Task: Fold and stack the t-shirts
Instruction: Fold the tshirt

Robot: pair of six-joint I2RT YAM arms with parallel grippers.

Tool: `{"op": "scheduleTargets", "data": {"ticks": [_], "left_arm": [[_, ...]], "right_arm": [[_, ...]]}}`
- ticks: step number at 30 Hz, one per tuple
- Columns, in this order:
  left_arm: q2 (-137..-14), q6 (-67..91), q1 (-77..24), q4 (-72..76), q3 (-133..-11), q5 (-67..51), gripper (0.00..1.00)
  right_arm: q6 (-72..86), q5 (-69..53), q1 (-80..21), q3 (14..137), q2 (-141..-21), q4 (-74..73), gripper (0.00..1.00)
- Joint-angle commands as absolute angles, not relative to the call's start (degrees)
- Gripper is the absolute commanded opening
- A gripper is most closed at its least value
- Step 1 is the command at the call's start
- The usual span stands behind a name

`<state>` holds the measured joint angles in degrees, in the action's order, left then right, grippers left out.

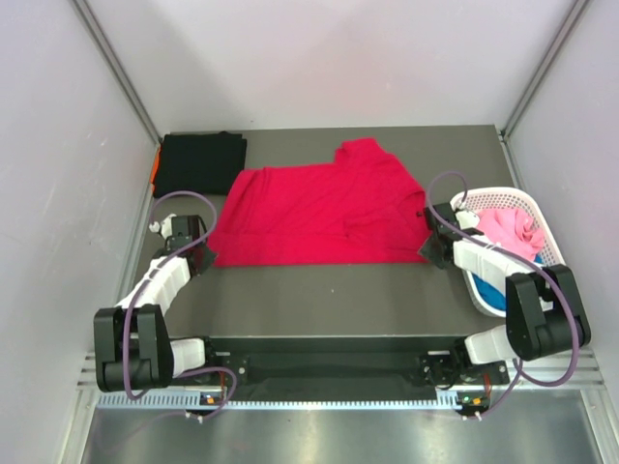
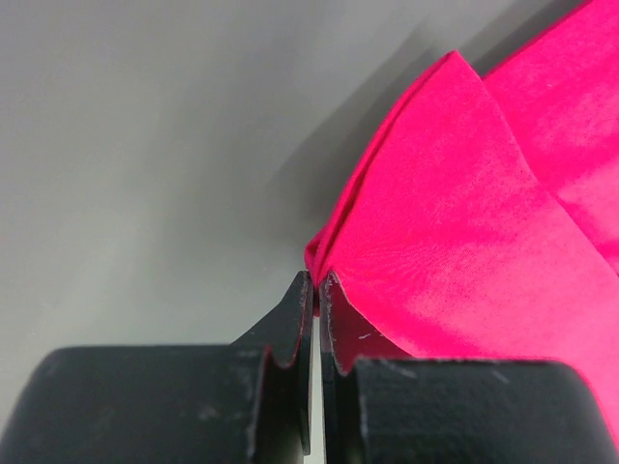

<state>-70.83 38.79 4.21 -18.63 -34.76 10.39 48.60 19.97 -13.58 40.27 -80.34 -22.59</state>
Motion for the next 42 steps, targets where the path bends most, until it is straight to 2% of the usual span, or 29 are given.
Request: {"op": "scheduleTargets", "data": {"ticks": [1, 3, 4, 6, 7, 10, 18, 26, 42], "left_arm": [[-71.4, 37.9, 4.5, -18.8, -37.1, 13.9, 0.0], [-71.5, 38.0, 4.6, -18.4, -37.1, 13.2, 0.0], [-71.6, 38.1, 4.6, -18.0, -36.9, 13.1, 0.0], [-72.0, 38.1, 4.6, -18.0, -36.9, 13.1, 0.0], [-72.0, 38.1, 4.6, -18.1, -37.1, 13.2, 0.0], [-72.2, 37.9, 4.7, -18.0, -37.5, 12.9, 0.0], [-71.9, 38.3, 4.5, -21.1, -38.9, 11.6, 0.0], [-70.5, 39.4, 4.5, -21.6, -34.1, 8.4, 0.0], [-68.6, 42.5, 4.6, -30.5, -32.6, 11.0, 0.0]], "right_arm": [[44.1, 22.8, -13.0, 42.5, -80.7, -19.7, 0.27], [42.9, 23.3, -13.0, 41.9, -80.0, -19.2, 0.18], [42.0, 23.4, -13.1, 41.7, -79.6, -19.0, 0.09], [41.4, 23.7, -12.9, 41.2, -78.4, -19.0, 0.01], [40.6, 23.6, -13.1, 40.9, -78.1, -18.6, 0.0], [37.9, 23.3, -13.0, 40.5, -77.0, -18.2, 0.0], [32.6, 23.7, -13.1, 43.6, -74.1, -30.2, 0.0], [31.7, 23.0, -12.9, 43.2, -68.8, -40.1, 0.0], [46.7, 14.1, -12.1, 34.6, -56.7, -43.1, 0.0]]}}
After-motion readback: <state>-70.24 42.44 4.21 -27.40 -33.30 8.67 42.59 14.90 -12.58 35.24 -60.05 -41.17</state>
